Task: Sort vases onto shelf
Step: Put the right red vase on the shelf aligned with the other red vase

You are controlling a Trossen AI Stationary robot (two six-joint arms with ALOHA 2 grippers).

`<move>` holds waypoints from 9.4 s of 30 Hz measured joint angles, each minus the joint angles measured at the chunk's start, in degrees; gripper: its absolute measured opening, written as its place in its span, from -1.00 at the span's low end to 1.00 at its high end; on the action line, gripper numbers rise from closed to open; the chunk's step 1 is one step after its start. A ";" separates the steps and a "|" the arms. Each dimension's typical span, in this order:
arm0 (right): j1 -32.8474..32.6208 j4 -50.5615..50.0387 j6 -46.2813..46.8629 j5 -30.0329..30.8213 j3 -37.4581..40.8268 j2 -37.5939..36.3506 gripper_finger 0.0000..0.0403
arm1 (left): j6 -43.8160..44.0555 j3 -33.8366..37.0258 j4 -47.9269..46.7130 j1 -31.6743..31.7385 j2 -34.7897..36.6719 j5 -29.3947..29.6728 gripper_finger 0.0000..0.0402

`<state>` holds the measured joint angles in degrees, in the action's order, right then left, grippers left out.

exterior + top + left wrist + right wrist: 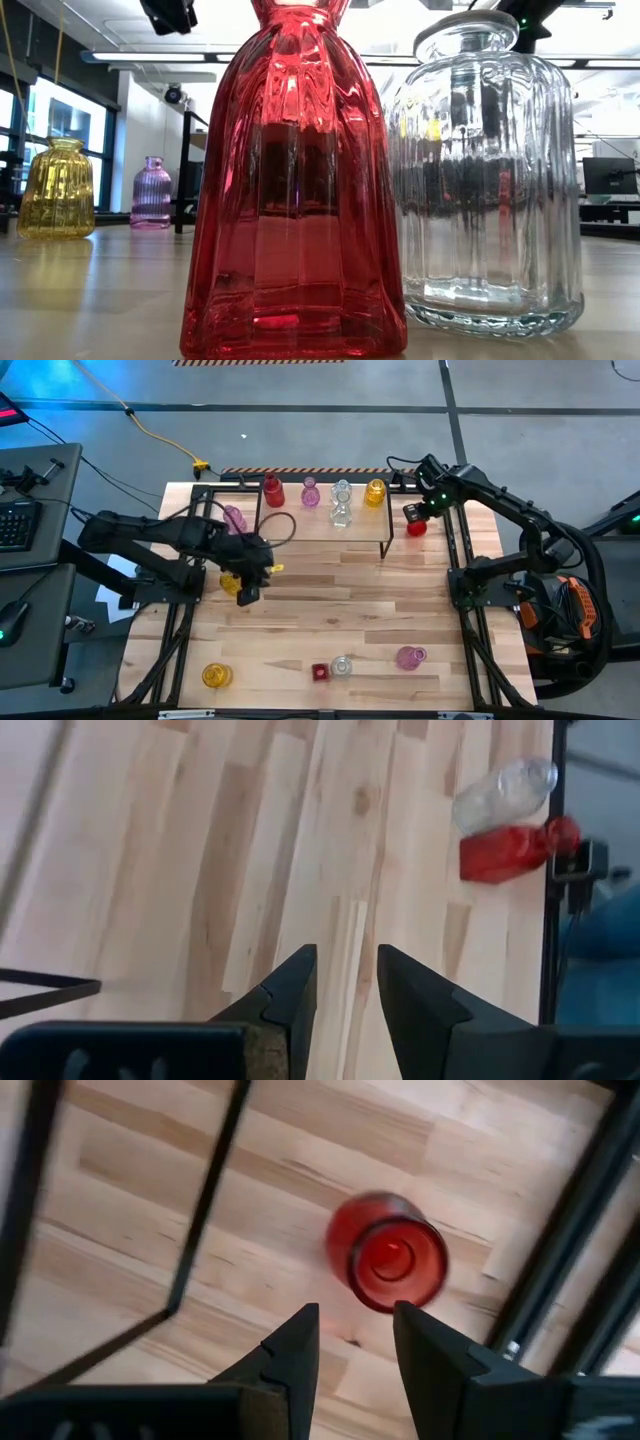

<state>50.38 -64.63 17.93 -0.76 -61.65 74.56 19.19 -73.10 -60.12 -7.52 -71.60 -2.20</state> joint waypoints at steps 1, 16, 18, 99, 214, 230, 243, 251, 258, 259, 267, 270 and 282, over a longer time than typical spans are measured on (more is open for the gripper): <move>0.00 0.65 0.01 -0.40 -0.01 0.00 -0.44 | -0.34 0.00 0.04 -0.10 -0.68 -0.26 -0.48; 0.01 1.06 -2.99 -0.97 -0.04 0.09 -0.44 | 1.17 0.00 -0.14 2.17 -9.43 -13.00 -0.13; 0.01 1.06 -3.01 -0.97 -0.04 0.09 -0.44 | 1.16 0.04 -0.12 2.26 -9.43 -13.00 -0.09; 0.20 -6.68 -3.42 7.92 -3.48 4.44 -1.00 | 0.04 0.04 -0.07 2.24 -9.40 -10.44 -0.01; -50.94 -6.39 -1.50 -6.94 -61.29 32.33 -1.00 | 3.86 0.07 38.69 10.17 -9.40 -14.29 -0.01; -51.41 -8.44 -0.89 -6.39 -61.29 32.33 -1.00 | 3.21 0.07 39.17 10.24 -9.42 -14.02 -0.01; -52.32 -7.88 -0.89 -6.59 -61.29 32.33 -1.00 | 5.74 0.07 39.08 12.45 -9.42 -15.77 -0.01; -52.32 -8.18 -0.88 -6.58 -63.91 32.35 -1.00 | 5.74 0.07 38.73 12.45 -9.42 -16.23 -0.01; -52.32 -8.08 -0.95 -6.37 -66.18 32.34 -1.00 | 5.76 0.00 39.21 12.42 -9.40 -16.61 -0.01; -52.32 -7.65 -1.00 -6.37 -66.05 32.35 -1.00 | 5.76 0.00 39.23 12.42 -9.40 -16.60 -0.01; -52.32 -3.65 -1.02 -5.93 -64.94 32.35 -1.00 | 5.75 0.00 39.94 12.36 -9.44 -17.25 -0.01; -52.32 -3.77 -1.02 -5.93 -64.94 32.35 -1.00 | 5.74 0.00 40.40 12.36 -9.44 -17.26 -0.01; -52.32 -3.98 -1.30 -5.98 -64.94 32.35 -1.00 | 4.81 0.00 40.35 12.38 -9.44 -17.16 -0.39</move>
<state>-1.93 -68.61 16.63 -6.74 -126.58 106.91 23.99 -73.10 -19.77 4.86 -81.03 -19.36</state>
